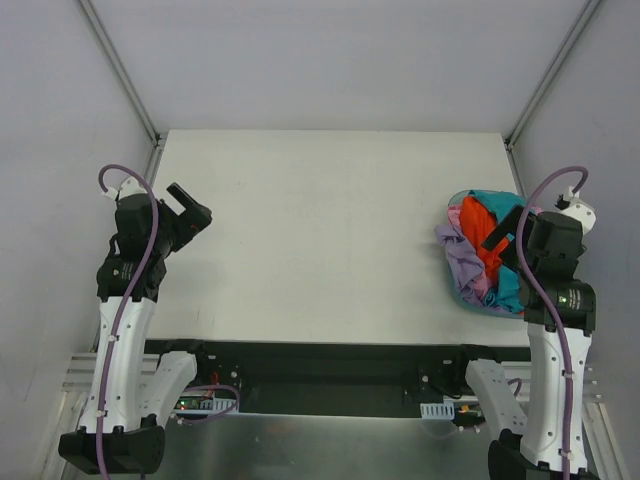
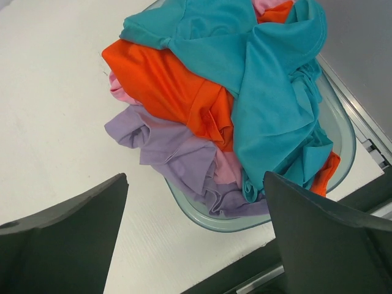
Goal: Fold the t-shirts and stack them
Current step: Grab crumpled tshirt from bin with the right arm, then move the tshirt to the center of the board, then flatten out the tshirt
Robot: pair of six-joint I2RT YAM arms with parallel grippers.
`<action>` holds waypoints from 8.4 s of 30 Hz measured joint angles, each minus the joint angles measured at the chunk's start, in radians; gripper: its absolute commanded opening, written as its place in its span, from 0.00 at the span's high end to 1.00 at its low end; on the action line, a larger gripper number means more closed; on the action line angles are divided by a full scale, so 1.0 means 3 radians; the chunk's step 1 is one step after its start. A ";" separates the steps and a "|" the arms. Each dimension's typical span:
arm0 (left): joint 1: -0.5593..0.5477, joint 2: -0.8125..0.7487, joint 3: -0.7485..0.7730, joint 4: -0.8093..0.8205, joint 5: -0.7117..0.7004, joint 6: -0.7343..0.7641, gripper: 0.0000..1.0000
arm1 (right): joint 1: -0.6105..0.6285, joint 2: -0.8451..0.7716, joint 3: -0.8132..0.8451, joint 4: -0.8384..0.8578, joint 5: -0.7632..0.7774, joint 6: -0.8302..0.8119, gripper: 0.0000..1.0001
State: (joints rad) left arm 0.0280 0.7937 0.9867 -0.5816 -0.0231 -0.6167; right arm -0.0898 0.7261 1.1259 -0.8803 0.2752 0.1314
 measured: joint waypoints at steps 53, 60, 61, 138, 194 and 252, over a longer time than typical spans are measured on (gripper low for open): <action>0.0000 0.0641 0.0000 0.0076 0.0240 0.0013 0.01 | -0.1415 0.2574 0.0771 0.0200 -0.0404 0.0134 0.99; 0.0000 0.0618 0.0000 0.0078 0.0253 0.0011 0.01 | -0.1417 0.1849 0.1497 0.0120 -0.0415 0.0078 0.99; 0.0000 0.0617 0.0000 0.0078 0.0254 0.0011 0.01 | -0.1417 0.1774 0.1620 0.0136 -0.0436 0.0065 0.99; -0.1114 0.2890 -0.0056 0.0380 0.0378 -0.0426 0.43 | 0.2433 0.4632 0.2076 0.0652 -0.0543 -0.0919 0.45; -0.1245 -0.0123 0.1961 0.0050 -0.1111 0.0346 1.00 | 0.2383 0.1203 0.2191 0.0933 -0.0189 -0.1006 0.97; -0.0103 0.3666 0.1198 0.0280 0.0704 -0.0070 0.01 | 0.2636 0.3750 0.0525 0.1212 -0.1354 0.0181 0.03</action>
State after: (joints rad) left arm -0.0029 1.8935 1.3460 -0.4976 0.1883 -0.6376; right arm 0.7010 1.8511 1.2835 -0.5167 -0.1310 0.1856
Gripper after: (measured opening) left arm 0.992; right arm 0.966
